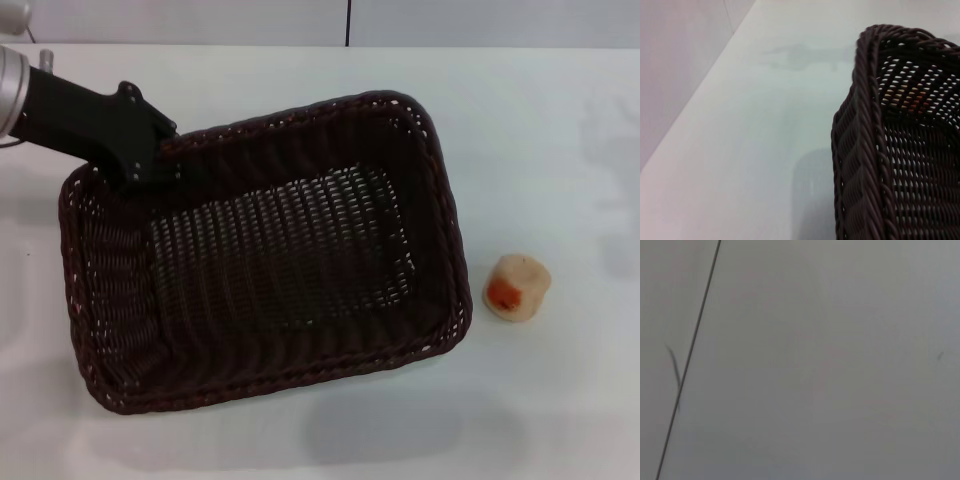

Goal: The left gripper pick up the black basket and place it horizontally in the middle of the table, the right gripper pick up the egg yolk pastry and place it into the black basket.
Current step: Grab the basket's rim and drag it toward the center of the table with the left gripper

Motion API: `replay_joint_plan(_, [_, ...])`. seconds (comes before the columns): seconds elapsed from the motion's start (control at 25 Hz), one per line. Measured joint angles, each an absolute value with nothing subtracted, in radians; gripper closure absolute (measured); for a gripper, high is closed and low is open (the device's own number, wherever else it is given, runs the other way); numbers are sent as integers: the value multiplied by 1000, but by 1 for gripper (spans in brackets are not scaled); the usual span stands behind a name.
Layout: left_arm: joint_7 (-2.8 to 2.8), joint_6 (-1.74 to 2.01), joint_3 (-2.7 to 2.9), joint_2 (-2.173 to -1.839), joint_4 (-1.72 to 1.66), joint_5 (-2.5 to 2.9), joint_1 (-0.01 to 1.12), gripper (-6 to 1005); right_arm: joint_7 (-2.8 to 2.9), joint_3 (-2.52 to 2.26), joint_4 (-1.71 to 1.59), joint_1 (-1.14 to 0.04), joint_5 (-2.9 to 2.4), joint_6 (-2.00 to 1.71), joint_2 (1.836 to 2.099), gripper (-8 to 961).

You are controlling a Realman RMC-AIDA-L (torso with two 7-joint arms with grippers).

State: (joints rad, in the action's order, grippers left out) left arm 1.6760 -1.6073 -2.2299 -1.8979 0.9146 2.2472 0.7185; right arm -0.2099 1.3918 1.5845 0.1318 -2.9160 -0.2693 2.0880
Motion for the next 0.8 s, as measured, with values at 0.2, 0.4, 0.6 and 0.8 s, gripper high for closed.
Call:
replay_joint_plan(0.2, [1670,-1587,-2230,-1917,917,2285,709,833,-211,1398,1710,231,-2913,-212,2089,572])
replay_joint_plan(0.4, [1667,-1556,-2260,-1932,938,2286,687,833,-210,1400,1788,336,-2911,-200,2089,571])
replay_joint_plan(0.6, [1660,-1527,-2265,-1956,948,2286,669,833,-203,1391,1770,353,-2910,-198,2091,571])
replay_joint_plan(0.8, [1631,-1486,-2266,-1973,949,2287,652,833,-201,1389,1752,354,-2909,-204,2091,571])
